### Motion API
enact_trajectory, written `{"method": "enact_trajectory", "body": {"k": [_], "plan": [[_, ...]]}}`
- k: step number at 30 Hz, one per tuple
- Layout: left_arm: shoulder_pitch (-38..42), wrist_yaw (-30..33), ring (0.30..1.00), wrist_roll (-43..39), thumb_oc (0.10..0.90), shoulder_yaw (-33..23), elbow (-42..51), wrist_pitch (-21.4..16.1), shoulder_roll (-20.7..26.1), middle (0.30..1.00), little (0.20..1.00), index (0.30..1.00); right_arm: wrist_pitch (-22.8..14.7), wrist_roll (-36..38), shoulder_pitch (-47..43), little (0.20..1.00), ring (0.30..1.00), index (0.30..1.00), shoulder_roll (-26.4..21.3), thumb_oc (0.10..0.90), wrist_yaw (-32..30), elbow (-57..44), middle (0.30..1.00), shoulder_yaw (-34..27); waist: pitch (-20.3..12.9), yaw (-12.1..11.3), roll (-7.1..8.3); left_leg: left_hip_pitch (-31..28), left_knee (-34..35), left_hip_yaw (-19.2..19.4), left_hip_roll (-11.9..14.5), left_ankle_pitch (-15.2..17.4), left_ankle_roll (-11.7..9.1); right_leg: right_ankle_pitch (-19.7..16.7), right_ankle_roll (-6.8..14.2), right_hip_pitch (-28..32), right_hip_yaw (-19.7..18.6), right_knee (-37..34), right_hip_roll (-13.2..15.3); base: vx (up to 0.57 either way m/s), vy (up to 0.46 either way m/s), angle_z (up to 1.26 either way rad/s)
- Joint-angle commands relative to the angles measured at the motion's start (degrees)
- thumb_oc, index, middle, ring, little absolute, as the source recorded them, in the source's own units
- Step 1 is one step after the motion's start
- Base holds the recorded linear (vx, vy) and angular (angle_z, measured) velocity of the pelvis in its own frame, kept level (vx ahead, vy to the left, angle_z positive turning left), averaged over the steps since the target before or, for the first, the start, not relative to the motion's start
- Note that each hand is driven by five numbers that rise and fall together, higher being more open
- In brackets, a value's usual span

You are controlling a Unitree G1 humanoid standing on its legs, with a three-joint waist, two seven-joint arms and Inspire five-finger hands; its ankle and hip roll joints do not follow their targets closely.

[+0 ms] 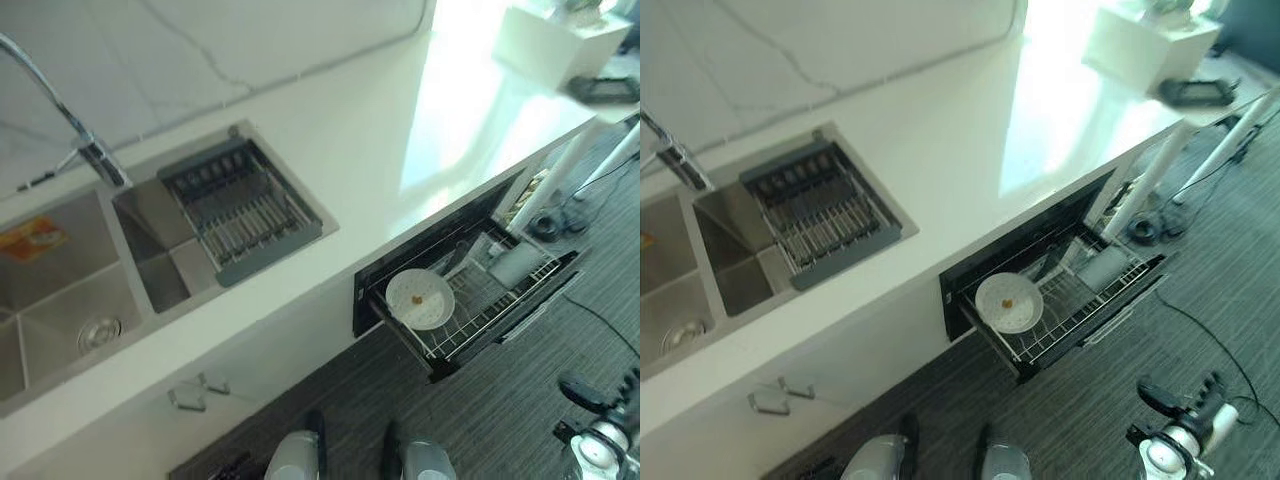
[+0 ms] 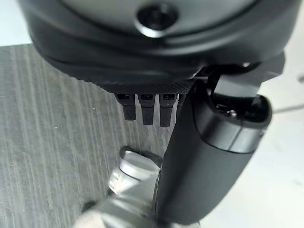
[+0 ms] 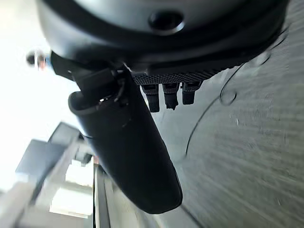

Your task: Place the dishes in the dishwasher.

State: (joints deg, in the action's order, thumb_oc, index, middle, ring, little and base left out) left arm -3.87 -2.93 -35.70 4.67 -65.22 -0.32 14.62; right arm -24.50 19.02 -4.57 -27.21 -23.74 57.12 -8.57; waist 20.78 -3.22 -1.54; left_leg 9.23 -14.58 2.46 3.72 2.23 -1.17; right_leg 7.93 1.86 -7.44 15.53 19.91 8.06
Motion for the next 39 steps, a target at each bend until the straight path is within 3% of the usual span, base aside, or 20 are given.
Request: {"method": "enact_trajectory", "body": {"k": [1, 12, 22, 28, 29, 39], "plan": [[-0.2, 0.6, 0.9, 0.7, 0.8, -0.3, 1.1, -2.3, 2.5, 0.9, 0.9, 0.9, -4.2, -4.9, -5.3, 0.9, 0.9, 0.9, -6.6, 0.8, 3.0, -1.1, 0.9, 1.7, 0.6, -1.5, -0.65, -1.9, -2.6, -2.9, 0.4, 9.2, 0.4, 4.8, 1.9, 5.6, 0.4, -0.9, 0.3, -0.05, -0.066, 0.35], [0.9, -1.5, 0.9, 1.9, 0.8, 0.0, 2.5, -3.3, 4.1, 0.9, 0.9, 0.9, -5.8, -4.9, -17.1, 0.9, 0.9, 0.9, -11.2, 0.8, 6.9, -1.8, 0.9, 10.9, 6.0, -6.7, -3.05, 4.6, -2.6, -6.5, -2.3, 5.8, 1.0, 8.6, 0.2, -2.1, 1.4, 9.2, 1.9, -0.04, -0.015, 0.28], [-0.7, -3.7, 0.9, 4.2, 0.8, -0.4, 2.6, -4.4, 3.6, 0.9, 0.9, 0.9, -9.6, -7.6, -26.4, 0.9, 0.9, 0.9, -13.8, 0.8, 6.3, -5.0, 0.9, 14.3, 5.9, -10.9, -4.2, 6.4, -2.6, -9.9, -3.3, 4.9, 0.8, 9.6, 0.0, -2.5, 3.1, 10.1, 1.8, 0.06, 0.057, 0.17], [-1.5, -5.1, 0.9, 3.6, 0.8, -1.4, 1.5, -5.3, 4.6, 0.9, 0.9, 0.9, -7.6, -8.8, -36.5, 0.9, 0.9, 0.9, -16.7, 0.8, 4.5, -5.5, 0.9, 17.7, 5.4, -14.9, -4.75, 7.3, -2.6, -12.8, -4.2, 4.2, 0.6, 10.4, 0.2, -0.9, 5.4, 10.0, 2.0, 0.06, 0.05, 0.15], [-1.7, -5.4, 0.9, 3.4, 0.8, -1.6, 1.3, -5.4, 4.8, 0.9, 0.9, 0.9, -7.6, -8.9, -37.6, 0.9, 0.9, 0.9, -17.2, 0.8, 4.4, -5.3, 0.9, 18.2, 5.3, -15.5, -4.15, 6.6, -2.6, -12.8, -4.6, 5.4, 0.4, 12.0, 0.6, -0.1, 4.9, 10.2, 2.3, 0.14, 0.011, 0.24], [-2.3, -7.7, 0.9, 5.1, 0.8, -3.7, 0.2, -6.8, 7.1, 0.9, 0.9, 0.9, -3.7, -6.6, -48.9, 0.9, 0.9, 0.9, -20.1, 0.8, 5.4, -2.1, 0.9, 22.3, 3.5, -21.2, -3.42, 7.0, -2.6, -15.7, -5.7, 4.8, -0.5, 13.0, 1.0, 7.2, 10.8, 6.3, 2.6, 0.05, -0.023, 0.25]]}}
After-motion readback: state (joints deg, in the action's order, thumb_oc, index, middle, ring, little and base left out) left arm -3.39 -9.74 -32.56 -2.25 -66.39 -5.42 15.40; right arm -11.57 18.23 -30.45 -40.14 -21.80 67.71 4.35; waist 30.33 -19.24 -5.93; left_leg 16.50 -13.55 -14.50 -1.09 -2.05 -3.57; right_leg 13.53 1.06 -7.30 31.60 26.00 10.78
